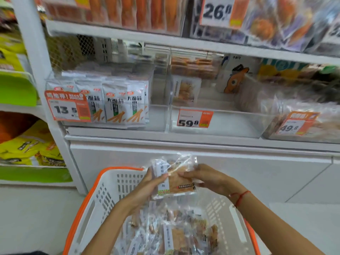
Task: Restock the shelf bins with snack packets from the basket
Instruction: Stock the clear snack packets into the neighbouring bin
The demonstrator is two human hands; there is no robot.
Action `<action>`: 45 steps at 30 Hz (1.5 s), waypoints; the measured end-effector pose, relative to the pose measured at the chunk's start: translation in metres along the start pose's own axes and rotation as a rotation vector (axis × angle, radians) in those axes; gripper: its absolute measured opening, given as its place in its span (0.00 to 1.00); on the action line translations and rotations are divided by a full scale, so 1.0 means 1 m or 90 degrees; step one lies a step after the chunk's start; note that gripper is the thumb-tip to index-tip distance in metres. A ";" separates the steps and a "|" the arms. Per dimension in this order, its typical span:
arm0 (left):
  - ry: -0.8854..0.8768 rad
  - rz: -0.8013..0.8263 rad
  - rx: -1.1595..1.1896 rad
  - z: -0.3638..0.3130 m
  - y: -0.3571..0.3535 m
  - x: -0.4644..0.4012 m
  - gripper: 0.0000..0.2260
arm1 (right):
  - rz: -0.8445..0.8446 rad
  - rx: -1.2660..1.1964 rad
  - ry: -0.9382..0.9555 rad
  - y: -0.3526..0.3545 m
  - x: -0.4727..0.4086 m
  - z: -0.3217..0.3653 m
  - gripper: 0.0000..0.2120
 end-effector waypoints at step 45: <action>-0.034 -0.450 -1.429 -0.338 -0.009 -0.196 0.22 | -0.425 0.318 0.082 0.233 -0.177 0.182 0.22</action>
Point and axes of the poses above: each hand's wrist, its own x-axis away from the middle knuckle, its own y-axis out of the back of the hand, z = x × y, the point moved 9 cm from there along -x, towards the middle knuckle, and after that the axes turned 5 degrees about y, right-handed, at the moved point
